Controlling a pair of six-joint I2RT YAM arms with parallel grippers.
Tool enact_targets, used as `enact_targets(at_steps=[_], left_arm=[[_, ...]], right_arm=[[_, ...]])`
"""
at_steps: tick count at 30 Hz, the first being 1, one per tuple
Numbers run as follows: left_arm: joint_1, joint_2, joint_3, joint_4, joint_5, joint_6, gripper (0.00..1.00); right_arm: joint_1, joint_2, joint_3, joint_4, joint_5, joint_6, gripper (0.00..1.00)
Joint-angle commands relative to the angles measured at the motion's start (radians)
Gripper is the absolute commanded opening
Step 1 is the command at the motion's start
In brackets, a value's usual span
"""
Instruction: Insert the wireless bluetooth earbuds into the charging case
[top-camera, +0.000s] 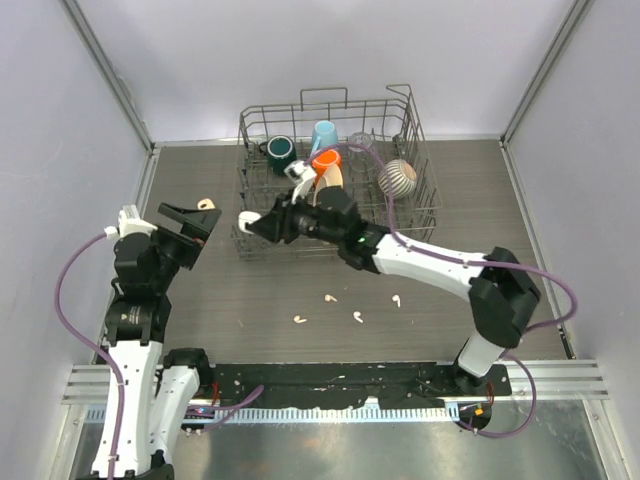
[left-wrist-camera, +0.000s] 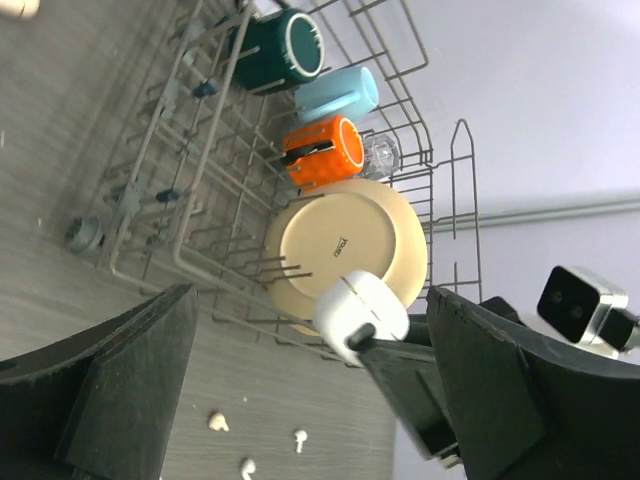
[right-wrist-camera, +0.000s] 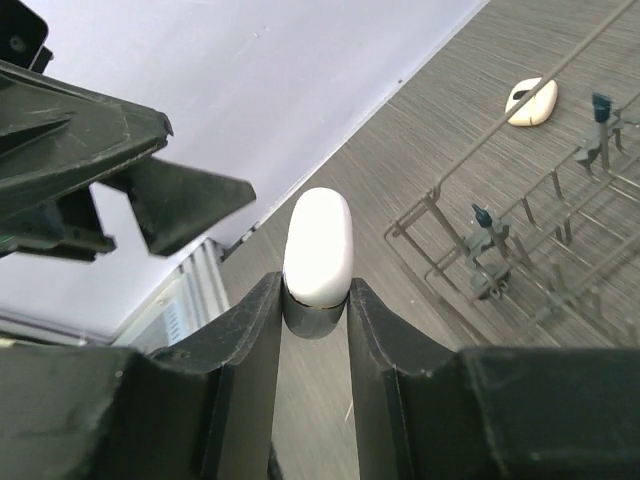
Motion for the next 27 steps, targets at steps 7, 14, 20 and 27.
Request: enact_targets(at_steps=[7,14,20,27], left_arm=[[-0.002,-0.025,0.074,0.246,0.322,0.494,1.0],[-0.004,-0.103,-0.044,0.544,0.545,0.509,1.0],[-0.016,0.061,-0.058,0.829,0.694,0.2,0.99],[-0.284,0.244,-0.031,0.882,0.642,0.071,0.87]], right_arm=[[-0.262,-0.294,-0.153,0.019,-0.528,0.244,0.01],[-0.36,-0.314,-0.157,-0.001,-0.747,0.414,0.01],[-0.369,-0.335,-0.18,0.037,-0.786,0.399,0.01],[-0.369,-0.329,-0.258,0.24,-0.735,0.474,0.01]])
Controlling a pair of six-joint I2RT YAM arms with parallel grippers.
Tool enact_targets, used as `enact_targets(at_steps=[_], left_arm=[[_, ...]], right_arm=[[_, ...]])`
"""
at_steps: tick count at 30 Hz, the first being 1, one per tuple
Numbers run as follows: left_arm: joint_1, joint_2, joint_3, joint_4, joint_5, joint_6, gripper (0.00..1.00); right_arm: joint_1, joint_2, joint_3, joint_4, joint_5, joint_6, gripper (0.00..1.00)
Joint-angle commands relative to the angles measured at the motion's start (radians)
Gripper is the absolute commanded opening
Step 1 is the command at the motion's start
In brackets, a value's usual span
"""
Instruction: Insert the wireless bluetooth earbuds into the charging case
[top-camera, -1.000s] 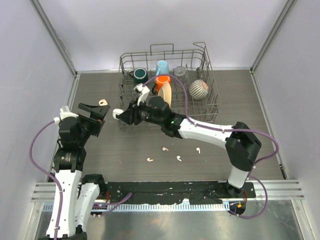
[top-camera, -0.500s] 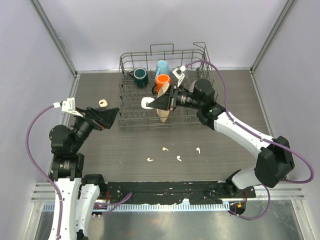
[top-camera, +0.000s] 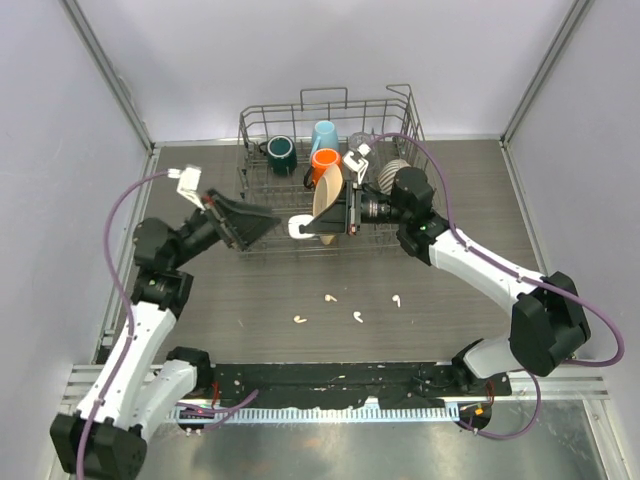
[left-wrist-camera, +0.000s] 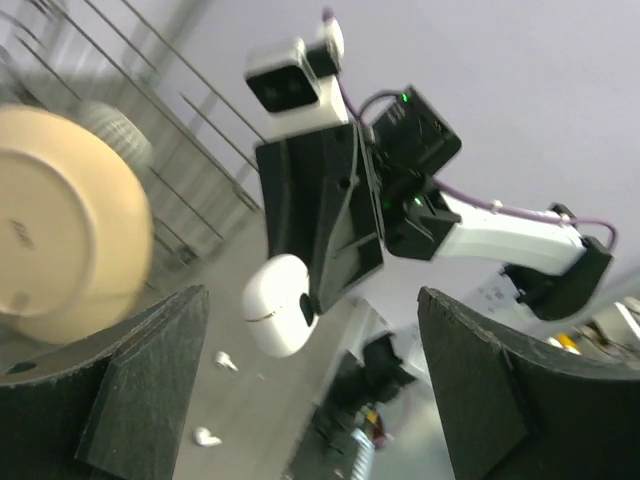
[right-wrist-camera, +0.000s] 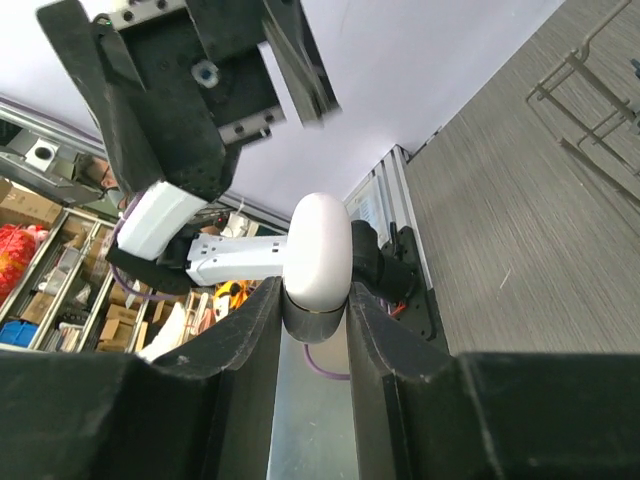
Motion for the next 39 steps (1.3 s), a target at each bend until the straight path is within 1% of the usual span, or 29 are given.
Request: enact_targets(at_steps=[1,2,3,5,6,9,13,14,18,22,23,25,26,27,28,29,31,32,34,35,39], left_arm=[[-0.127,0.085,0.026,0.049,0.0,-0.111,0.85],[-0.167,0.098,0.026,0.049,0.0,-0.124,0.8],[-0.186,0.104,0.025,0.042,-0.005,-0.124,0.79],[-0.201,0.09,0.014,0.022,-0.031,-0.122,0.79],[-0.206,0.083,-0.004,0.017,-0.067,-0.121,0.79],[-0.207,0.067,-0.015,0.008,-0.094,-0.118,0.77],[-0.215,0.093,-0.001,0.008,-0.068,-0.116,0.61],[-0.218,0.099,0.0,0.008,-0.066,-0.116,0.55],[-0.236,0.115,0.002,0.022,-0.08,-0.111,0.54],[-0.255,0.129,0.006,0.028,-0.091,-0.104,0.54],[-0.256,0.133,0.009,0.029,-0.091,-0.105,0.48],[-0.258,0.136,0.009,0.029,-0.094,-0.102,0.45],[-0.259,0.136,0.009,0.029,-0.098,-0.101,0.38],[-0.258,0.136,0.011,0.031,-0.103,-0.101,0.36],[-0.258,0.136,0.011,0.032,-0.106,-0.099,0.35],[-0.258,0.132,0.009,0.032,-0.112,-0.098,0.37],[-0.259,0.122,0.011,0.026,-0.129,-0.089,0.43],[-0.258,0.113,0.009,0.022,-0.137,-0.085,0.49],[-0.26,0.106,0.008,0.009,-0.158,-0.072,0.55],[-0.26,0.096,0.008,0.0,-0.167,-0.067,0.61],[-0.259,0.084,0.006,-0.017,-0.192,-0.049,0.61]], right_arm=[[-0.004,-0.041,-0.024,0.186,0.016,0.035,0.01],[-0.003,-0.046,-0.029,0.192,0.025,0.028,0.01],[-0.003,-0.047,-0.03,0.192,0.04,0.021,0.01],[-0.003,-0.047,-0.032,0.197,0.051,0.013,0.01],[-0.003,-0.044,-0.033,0.197,0.053,0.01,0.01],[-0.003,-0.036,-0.043,0.226,0.051,0.03,0.01],[-0.003,-0.032,-0.055,0.273,0.051,0.06,0.01],[-0.003,-0.03,-0.058,0.281,0.053,0.065,0.01],[-0.003,-0.023,-0.066,0.321,0.051,0.103,0.01],[-0.003,-0.023,-0.07,0.327,0.05,0.106,0.01],[-0.003,-0.021,-0.069,0.327,0.05,0.107,0.01],[-0.003,-0.021,-0.072,0.327,0.051,0.107,0.01],[-0.003,-0.021,-0.072,0.327,0.051,0.107,0.01],[-0.003,-0.021,-0.072,0.327,0.053,0.105,0.01],[-0.003,-0.023,-0.07,0.327,0.053,0.106,0.01],[-0.003,-0.021,-0.072,0.327,0.053,0.107,0.01],[-0.003,-0.021,-0.072,0.324,0.054,0.107,0.01],[-0.003,-0.023,-0.07,0.323,0.054,0.103,0.01],[-0.004,-0.024,-0.073,0.315,0.056,0.102,0.01],[-0.003,-0.024,-0.073,0.314,0.056,0.1,0.01],[-0.003,-0.023,-0.07,0.309,0.057,0.099,0.01]])
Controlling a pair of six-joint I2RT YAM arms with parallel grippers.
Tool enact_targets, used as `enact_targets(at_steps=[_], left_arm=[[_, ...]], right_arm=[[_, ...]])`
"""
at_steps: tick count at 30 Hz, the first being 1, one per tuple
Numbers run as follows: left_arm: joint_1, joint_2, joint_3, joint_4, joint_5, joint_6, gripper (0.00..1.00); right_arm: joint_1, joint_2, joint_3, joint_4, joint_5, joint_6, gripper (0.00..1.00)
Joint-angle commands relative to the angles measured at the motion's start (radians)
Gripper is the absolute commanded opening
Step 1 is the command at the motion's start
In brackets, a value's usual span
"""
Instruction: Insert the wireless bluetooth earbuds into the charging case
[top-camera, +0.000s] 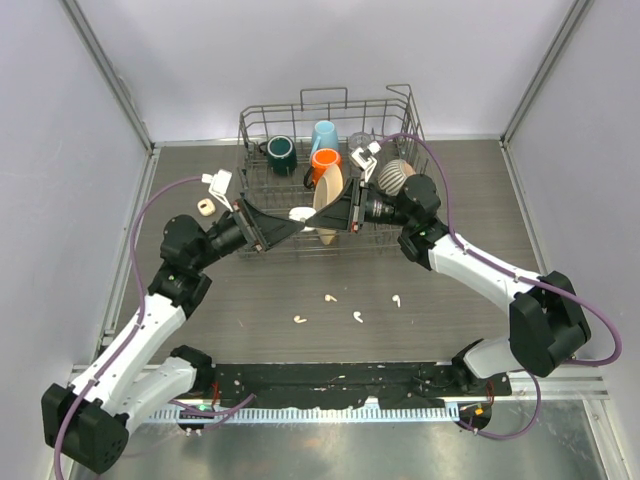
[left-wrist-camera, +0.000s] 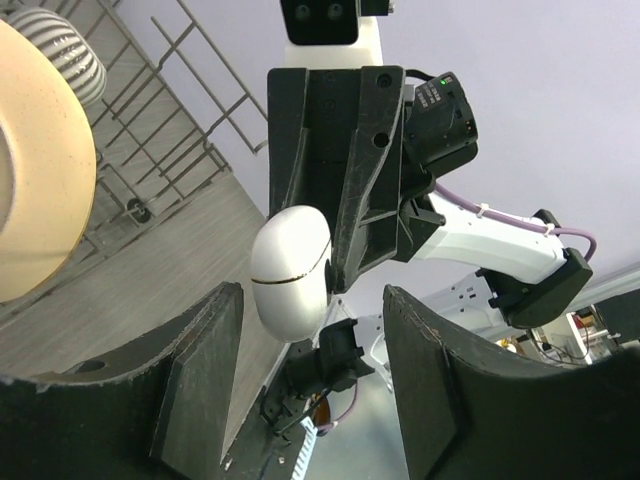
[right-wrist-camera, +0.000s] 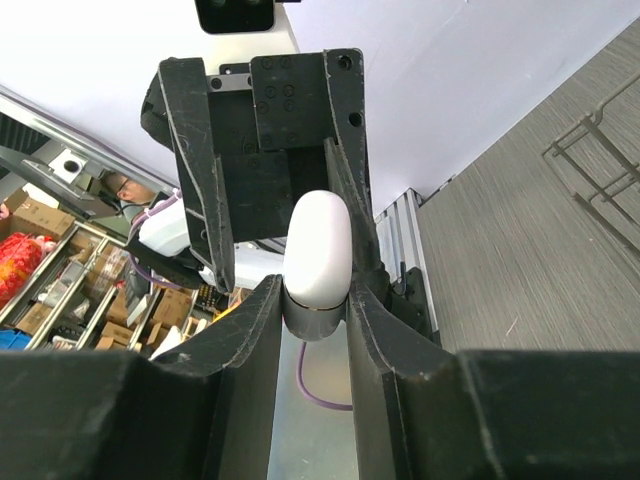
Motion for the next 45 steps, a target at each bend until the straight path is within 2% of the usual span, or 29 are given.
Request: enact_targets(at_steps=[1,4,9,12,15,16,17,19,20,21,22,24,26,27,30,33,34,36,38,41,45], left_arm=[[-0.005,-0.027,0.022,0.014,-0.034,0.033,0.57],[-0.005,-0.016,0.025,0.025,-0.026,0.027,0.47],[-0.007,0.004,0.028,0.046,-0.006,0.016,0.43],[-0.005,0.007,0.025,0.055,-0.006,0.017,0.32],[-0.007,0.013,0.025,0.06,-0.002,0.016,0.14],[-0.007,0.015,0.026,0.061,0.0,0.02,0.02],[-0.005,0.013,0.025,0.06,0.0,0.025,0.0],[-0.005,0.009,0.022,0.058,-0.005,0.039,0.0],[-0.007,0.003,0.02,0.046,-0.006,0.052,0.0],[-0.007,-0.003,0.019,0.035,-0.014,0.081,0.0],[-0.005,-0.008,0.014,0.023,-0.015,0.102,0.0],[-0.007,-0.029,0.008,0.0,-0.026,0.169,0.0],[-0.005,-0.049,-0.008,-0.017,-0.044,0.209,0.0],[-0.007,-0.071,-0.014,-0.017,-0.051,0.23,0.0],[-0.005,-0.114,-0.05,0.003,-0.095,0.289,0.0],[-0.005,-0.134,-0.09,0.08,-0.118,0.327,0.0],[-0.007,-0.143,-0.112,0.121,-0.127,0.345,0.0],[-0.005,-0.146,-0.124,0.152,-0.135,0.368,0.0],[-0.005,-0.139,-0.118,0.157,-0.13,0.404,0.0],[-0.005,-0.125,-0.101,0.169,-0.13,0.431,0.0],[-0.005,-0.116,-0.089,0.193,-0.144,0.445,0.0]], right_arm=[[-0.001,-0.021,0.003,0.036,0.008,-0.007,0.01],[-0.001,-0.021,0.005,0.037,0.008,-0.009,0.01],[-0.001,-0.021,0.009,0.036,0.003,-0.006,0.01],[-0.001,-0.019,0.009,0.033,0.003,-0.006,0.01],[-0.001,-0.016,0.009,0.028,0.0,-0.004,0.01],[-0.001,-0.016,0.009,0.027,0.0,-0.004,0.01],[-0.001,-0.018,0.009,0.025,0.002,-0.004,0.01],[-0.001,-0.016,0.012,0.013,0.008,-0.006,0.18],[-0.001,-0.018,0.014,0.01,0.009,-0.006,0.23],[-0.001,-0.022,0.016,-0.002,0.014,-0.006,0.4],[-0.001,-0.027,0.017,-0.021,0.032,-0.006,0.51],[-0.002,-0.053,0.026,-0.09,0.069,-0.016,0.67],[-0.005,-0.082,0.039,-0.165,0.158,-0.035,0.76],[-0.008,-0.099,0.046,-0.259,0.188,-0.062,0.79],[-0.01,-0.16,0.069,-0.396,0.304,-0.078,0.83],[-0.013,-0.215,0.071,-0.495,0.434,0.009,0.86],[-0.013,-0.232,0.05,-0.493,0.455,0.128,0.86],[-0.01,-0.243,0.029,-0.433,0.463,0.239,0.86],[-0.008,-0.246,0.039,-0.458,0.468,0.351,0.86],[-0.005,-0.246,0.092,-0.617,0.492,0.404,0.87],[0.005,-0.232,0.1,-0.69,0.494,0.503,0.87]])
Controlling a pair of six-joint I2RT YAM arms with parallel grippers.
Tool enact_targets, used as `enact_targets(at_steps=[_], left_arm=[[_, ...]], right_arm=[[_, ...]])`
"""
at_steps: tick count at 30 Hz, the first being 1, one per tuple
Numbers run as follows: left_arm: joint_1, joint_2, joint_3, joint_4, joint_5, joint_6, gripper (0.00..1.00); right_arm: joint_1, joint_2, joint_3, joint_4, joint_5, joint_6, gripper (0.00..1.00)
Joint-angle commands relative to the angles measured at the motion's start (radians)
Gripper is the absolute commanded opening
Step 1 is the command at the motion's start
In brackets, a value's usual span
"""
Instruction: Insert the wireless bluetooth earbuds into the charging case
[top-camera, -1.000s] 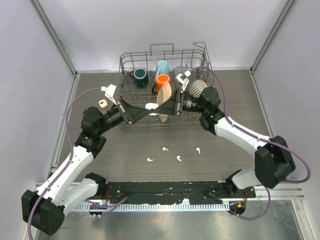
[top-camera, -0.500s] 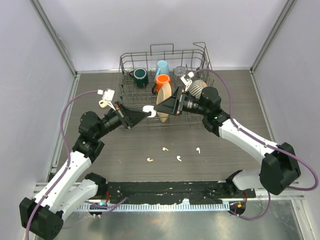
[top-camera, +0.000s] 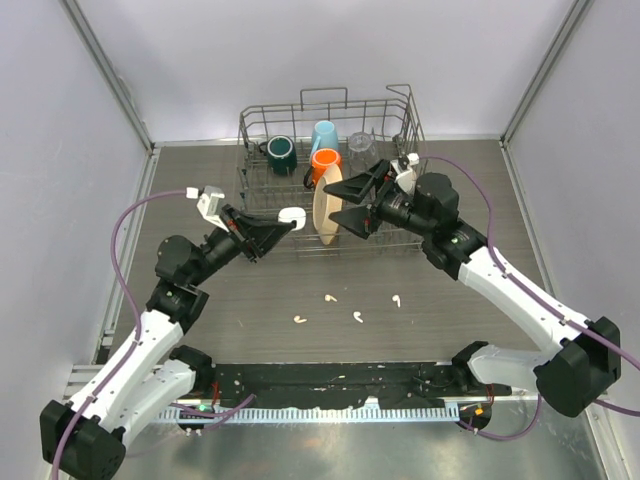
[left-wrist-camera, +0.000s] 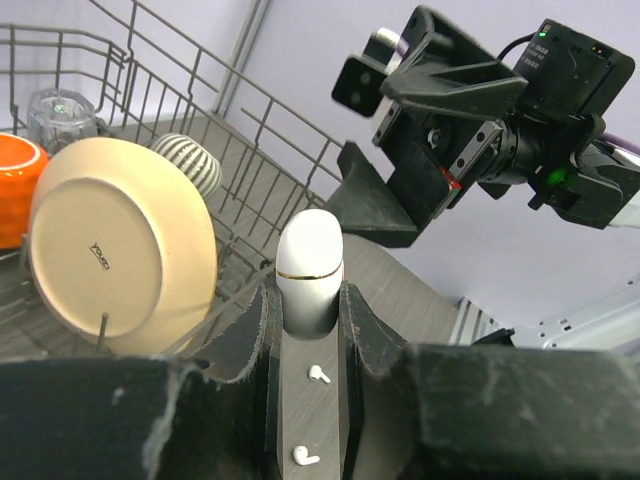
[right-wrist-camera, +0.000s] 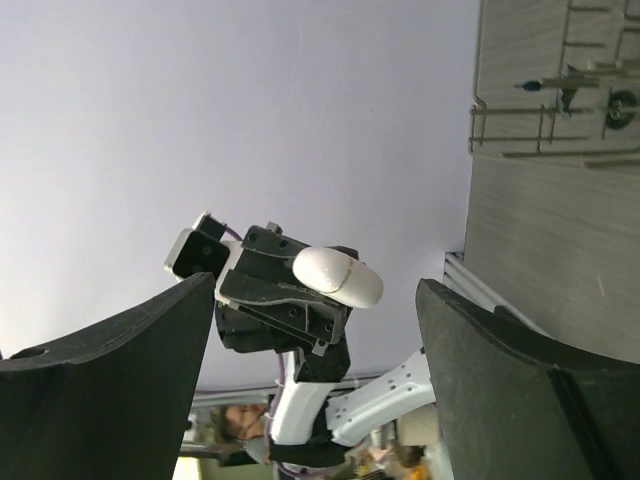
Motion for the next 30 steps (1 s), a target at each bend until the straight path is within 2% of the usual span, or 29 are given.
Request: enact_targets(at_steps=[1,8,15,20,22,26,30], left_arm=[[-0.005,0.006,0.041,0.103,-0.023,0.058,0.0],[-0.005,0.014,0.04,0.117,-0.023,0.062,0.0],[-0.004,0.015,0.037,0.117,-0.023,0.063,0.0],[-0.004,0.024,0.035,0.12,-0.015,0.063,0.0],[-0.004,0.029,0.035,0.123,-0.014,0.063,0.0],[-0.005,0.03,0.032,0.126,-0.015,0.063,0.0],[-0.005,0.03,0.029,0.129,-0.023,0.063,0.0]], right_arm=[[0.017,0.008,0.065,-0.12,0.043,0.174,0.87],[0.109,0.066,0.125,-0.16,0.086,0.244,0.87],[0.144,0.101,0.114,-0.099,0.123,0.303,0.87],[0.16,0.13,0.116,-0.031,0.12,0.327,0.83],[0.161,0.136,0.117,-0.019,0.123,0.332,0.81],[0.169,0.152,0.117,0.016,0.123,0.345,0.68],[0.18,0.156,0.117,0.027,0.125,0.349,0.6]])
